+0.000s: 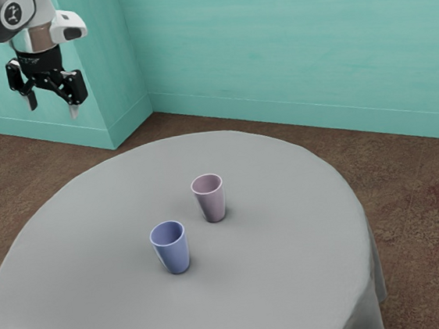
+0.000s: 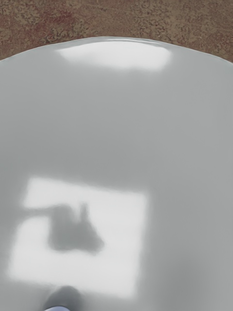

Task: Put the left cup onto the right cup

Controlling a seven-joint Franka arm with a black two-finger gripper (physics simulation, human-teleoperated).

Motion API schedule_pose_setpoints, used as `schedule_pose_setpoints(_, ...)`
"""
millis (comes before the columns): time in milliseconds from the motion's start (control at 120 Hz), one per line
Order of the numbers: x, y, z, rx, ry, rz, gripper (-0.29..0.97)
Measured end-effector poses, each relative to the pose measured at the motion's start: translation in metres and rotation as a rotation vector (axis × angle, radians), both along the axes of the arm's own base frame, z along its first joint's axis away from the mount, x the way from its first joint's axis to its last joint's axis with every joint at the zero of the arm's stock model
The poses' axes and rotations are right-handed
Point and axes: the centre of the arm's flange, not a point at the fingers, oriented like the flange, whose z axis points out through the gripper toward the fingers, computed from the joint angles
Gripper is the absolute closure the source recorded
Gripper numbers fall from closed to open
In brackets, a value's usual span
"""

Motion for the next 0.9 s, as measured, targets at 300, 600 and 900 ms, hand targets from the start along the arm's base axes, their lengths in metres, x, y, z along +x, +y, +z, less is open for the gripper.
schedule_pose_setpoints(300, 0.0, 0.002, 0.0, -0.001, -0.004, -0.004, 0.0)
schedule_pose_setpoints(600, 0.002, -0.022, -0.032, -0.01, 0.06, -0.047, 0.0)
schedule_pose_setpoints(900, 0.006, -0.06, -0.1, -0.055, 0.107, -0.112, 0.0)
